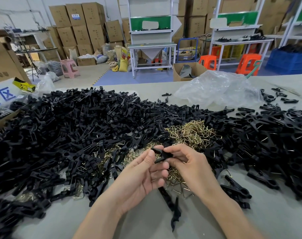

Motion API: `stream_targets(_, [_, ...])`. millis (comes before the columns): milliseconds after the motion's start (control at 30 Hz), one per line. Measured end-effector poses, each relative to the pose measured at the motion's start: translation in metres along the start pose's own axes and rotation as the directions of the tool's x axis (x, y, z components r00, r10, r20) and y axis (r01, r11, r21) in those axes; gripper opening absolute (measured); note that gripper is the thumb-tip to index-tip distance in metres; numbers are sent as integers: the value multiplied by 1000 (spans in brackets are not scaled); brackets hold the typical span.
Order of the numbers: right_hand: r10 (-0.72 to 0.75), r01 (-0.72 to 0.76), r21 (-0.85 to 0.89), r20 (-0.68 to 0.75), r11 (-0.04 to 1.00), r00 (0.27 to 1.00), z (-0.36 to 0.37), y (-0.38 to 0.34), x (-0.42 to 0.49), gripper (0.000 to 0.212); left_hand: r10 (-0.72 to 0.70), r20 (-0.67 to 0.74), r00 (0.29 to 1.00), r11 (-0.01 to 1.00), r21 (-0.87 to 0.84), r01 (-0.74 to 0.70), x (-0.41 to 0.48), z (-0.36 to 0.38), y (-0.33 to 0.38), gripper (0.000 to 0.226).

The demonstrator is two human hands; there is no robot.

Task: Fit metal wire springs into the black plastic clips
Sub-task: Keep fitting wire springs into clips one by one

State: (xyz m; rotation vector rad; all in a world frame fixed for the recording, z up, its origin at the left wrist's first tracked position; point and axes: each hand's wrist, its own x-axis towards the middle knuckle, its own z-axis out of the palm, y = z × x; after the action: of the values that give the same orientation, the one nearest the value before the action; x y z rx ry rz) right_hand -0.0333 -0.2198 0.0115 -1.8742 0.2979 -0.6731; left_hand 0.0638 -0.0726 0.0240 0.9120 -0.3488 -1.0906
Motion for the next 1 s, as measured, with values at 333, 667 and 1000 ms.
stream_targets(333, [-5,5,155,-4,988,1000,1,-2,1,48,-3,8,1000,982,-190,4,4,-3,-2,27])
stream_targets(667, [54,-66,357,43,932,998,-6,-2,5,42,-10,95,995,983,-184,27,1,-6,-2,20])
stream_targets(1000, [87,-99,371,50,923,995,-5,-1,5,43,-18,110,994,994,-110,30,1,-12,-2,27])
